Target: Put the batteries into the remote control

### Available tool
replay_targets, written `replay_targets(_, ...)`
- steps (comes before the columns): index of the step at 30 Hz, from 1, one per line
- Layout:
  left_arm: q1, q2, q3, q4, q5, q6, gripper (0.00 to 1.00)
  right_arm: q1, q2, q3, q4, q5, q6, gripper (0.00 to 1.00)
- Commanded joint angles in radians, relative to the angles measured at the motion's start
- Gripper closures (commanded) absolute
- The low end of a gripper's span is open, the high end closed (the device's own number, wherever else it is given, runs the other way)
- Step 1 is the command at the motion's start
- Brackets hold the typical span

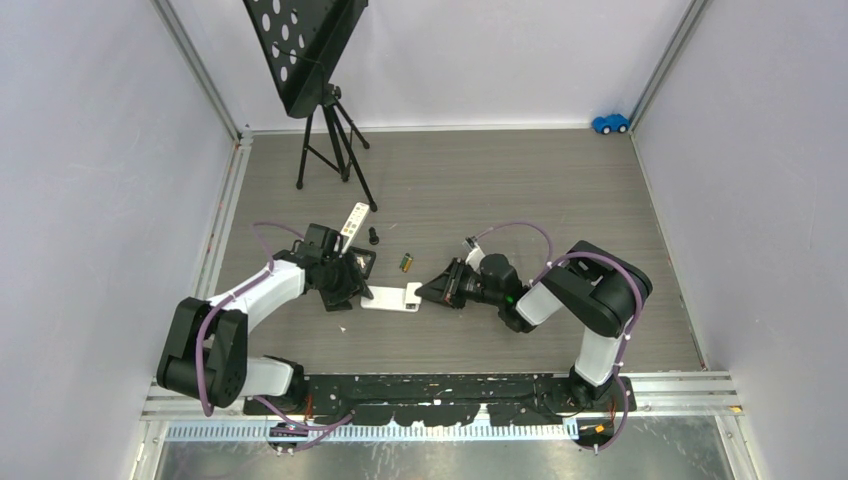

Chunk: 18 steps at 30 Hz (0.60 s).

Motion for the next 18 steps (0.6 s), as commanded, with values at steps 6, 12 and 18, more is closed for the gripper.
replay_targets(6, 0.001, 0.013, -0.015, 0.025, 0.001, -0.003, 0.41, 0.01, 0.052, 0.026, 0.05, 0.039, 0.021, 1.0)
replay_targets(12, 0.001, 0.014, -0.014, 0.028, 0.001, -0.001, 0.41, 0.014, 0.078, 0.042, 0.031, 0.035, 0.021, 1.0)
replay_targets(18, 0.001, 0.019, -0.014, 0.032, 0.009, 0.003, 0.42, 0.018, 0.098, 0.063, 0.021, 0.028, 0.023, 1.0)
